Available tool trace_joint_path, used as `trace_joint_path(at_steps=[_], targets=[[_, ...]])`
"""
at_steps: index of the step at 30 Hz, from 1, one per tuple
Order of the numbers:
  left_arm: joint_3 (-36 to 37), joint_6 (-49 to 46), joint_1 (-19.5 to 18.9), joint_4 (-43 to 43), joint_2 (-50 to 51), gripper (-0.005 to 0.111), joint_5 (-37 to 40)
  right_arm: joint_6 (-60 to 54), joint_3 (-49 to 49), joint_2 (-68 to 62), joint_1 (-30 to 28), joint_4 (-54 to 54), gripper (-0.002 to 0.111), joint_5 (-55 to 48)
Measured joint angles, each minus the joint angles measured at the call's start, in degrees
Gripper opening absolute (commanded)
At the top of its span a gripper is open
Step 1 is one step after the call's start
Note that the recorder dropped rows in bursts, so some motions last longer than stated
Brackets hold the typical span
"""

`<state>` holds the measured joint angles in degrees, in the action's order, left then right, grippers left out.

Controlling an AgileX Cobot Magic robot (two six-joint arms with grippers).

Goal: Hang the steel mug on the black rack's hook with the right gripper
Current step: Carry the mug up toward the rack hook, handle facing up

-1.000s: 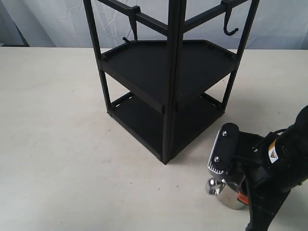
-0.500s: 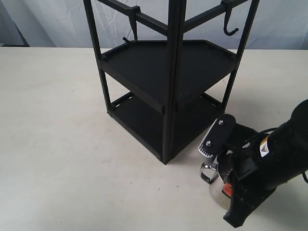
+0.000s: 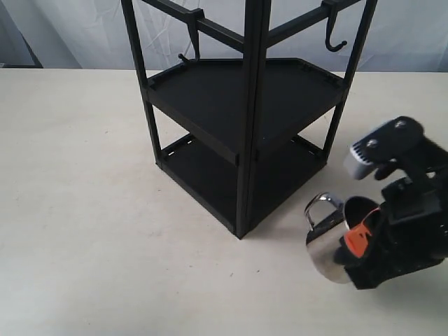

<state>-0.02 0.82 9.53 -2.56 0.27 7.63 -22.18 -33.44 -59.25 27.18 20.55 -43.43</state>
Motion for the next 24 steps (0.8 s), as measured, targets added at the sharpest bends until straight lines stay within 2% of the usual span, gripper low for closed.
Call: trace_joint_path(at_steps=[6, 10, 17, 19, 24], targets=[[0.00, 0.00, 0.00, 0.00, 0.00, 0.002, 0.00, -12.74, 0.00, 7.36, -11.03, 11.60, -0.001, -6.84], [0.00, 0.00, 0.00, 0.00, 0.00, 0.002, 0.00, -26.35, 0.00, 7.79, -21.60, 28.02, -0.001, -12.42], [0.00, 0.00, 0.00, 0.00, 0.00, 0.002, 0.00, -46.76, 0.00, -0.94, -39.77, 49.62, -0.001, -25.30], [0.00, 0.00, 0.00, 0.00, 0.00, 0.002, 0.00, -49.11, 0.00, -3.65, -43.34, 54.00, -0.001, -25.79], [0.00, 0.00, 0.00, 0.00, 0.00, 0.002, 0.00, -50.81, 0.00, -5.10, -41.69, 55.95, -0.001, -25.57]])
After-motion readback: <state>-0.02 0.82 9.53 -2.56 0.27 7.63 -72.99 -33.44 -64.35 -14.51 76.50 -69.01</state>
